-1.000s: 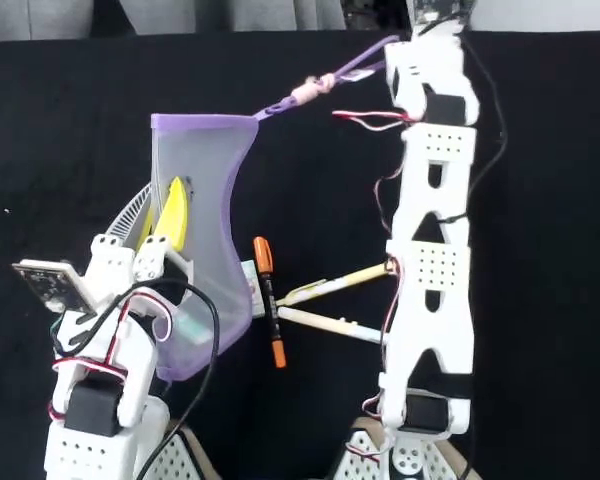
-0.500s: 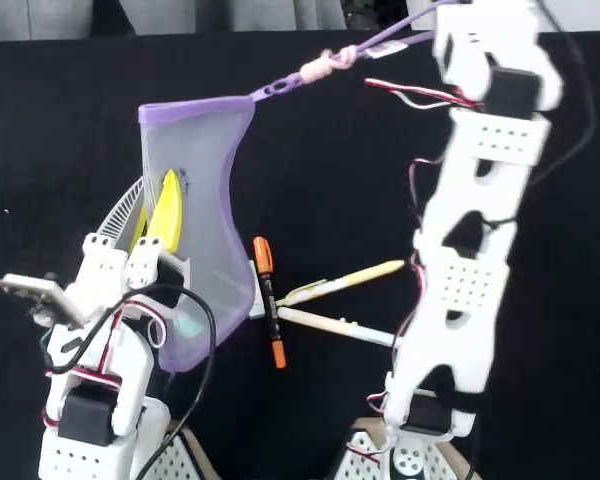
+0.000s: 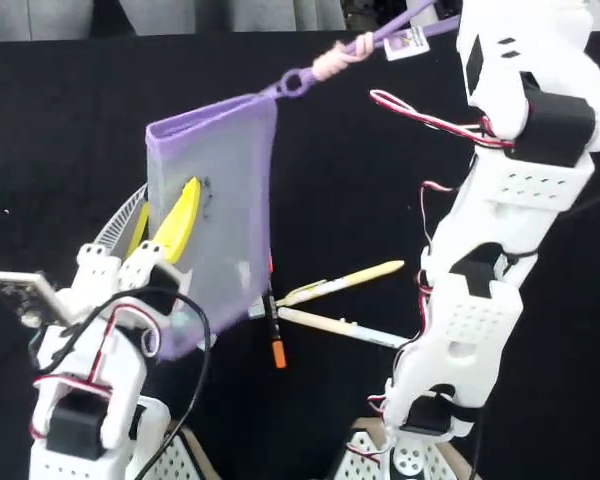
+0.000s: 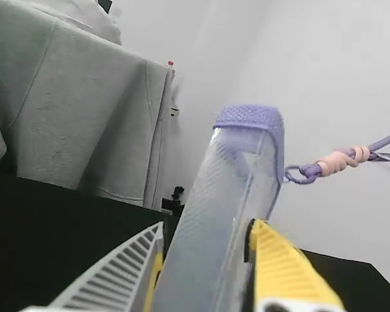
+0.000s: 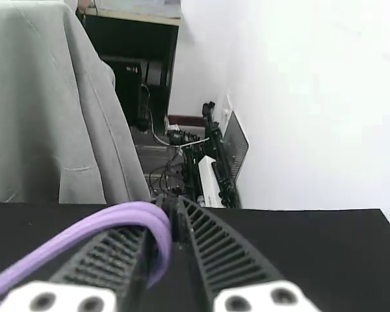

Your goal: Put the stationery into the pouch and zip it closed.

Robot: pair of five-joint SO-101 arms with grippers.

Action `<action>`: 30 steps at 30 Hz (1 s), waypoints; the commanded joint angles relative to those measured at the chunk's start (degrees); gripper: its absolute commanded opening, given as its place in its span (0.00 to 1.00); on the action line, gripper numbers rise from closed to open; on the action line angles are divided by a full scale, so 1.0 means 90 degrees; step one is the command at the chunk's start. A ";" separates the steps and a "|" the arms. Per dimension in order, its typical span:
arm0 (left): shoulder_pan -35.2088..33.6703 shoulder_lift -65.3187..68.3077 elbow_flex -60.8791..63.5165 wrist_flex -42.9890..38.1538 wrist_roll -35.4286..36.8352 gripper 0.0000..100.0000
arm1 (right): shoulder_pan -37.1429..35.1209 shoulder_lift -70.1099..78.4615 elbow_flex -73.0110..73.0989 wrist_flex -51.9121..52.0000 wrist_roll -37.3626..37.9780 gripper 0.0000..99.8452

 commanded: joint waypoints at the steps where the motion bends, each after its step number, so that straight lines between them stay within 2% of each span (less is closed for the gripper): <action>1: 0.0034 -0.0049 -0.0874 0.0537 0.0068 0.21 | -0.0020 -0.0396 -0.0151 -0.0029 -0.0049 0.01; 5: 0.0034 -0.0049 -0.0904 0.0586 0.0039 0.22 | -0.0020 -0.0435 -0.0161 -0.0039 -0.0049 0.01; 9: 0.0181 -0.0039 -0.0767 0.0821 -0.0410 0.30 | -0.0020 -0.0396 -0.0161 -0.0215 -0.0322 0.01; 13: 0.0689 -0.0039 -0.0601 0.1045 -0.1260 0.30 | -0.0068 -0.0444 -0.0142 -0.1114 -0.0635 0.01; 17: 0.0737 -0.0039 -0.0620 0.1289 -0.1358 0.30 | -0.0303 -0.0669 -0.0112 -0.1573 -0.0596 0.01; 25: -0.0444 -0.0039 -0.0249 0.1172 -0.1172 0.30 | -0.0479 -0.1255 -0.0112 -0.2510 -0.0586 0.01; 30: -0.0982 -0.0039 0.0562 0.0371 -0.0615 0.30 | -0.0488 -0.1158 -0.0015 -0.2725 -0.0059 0.01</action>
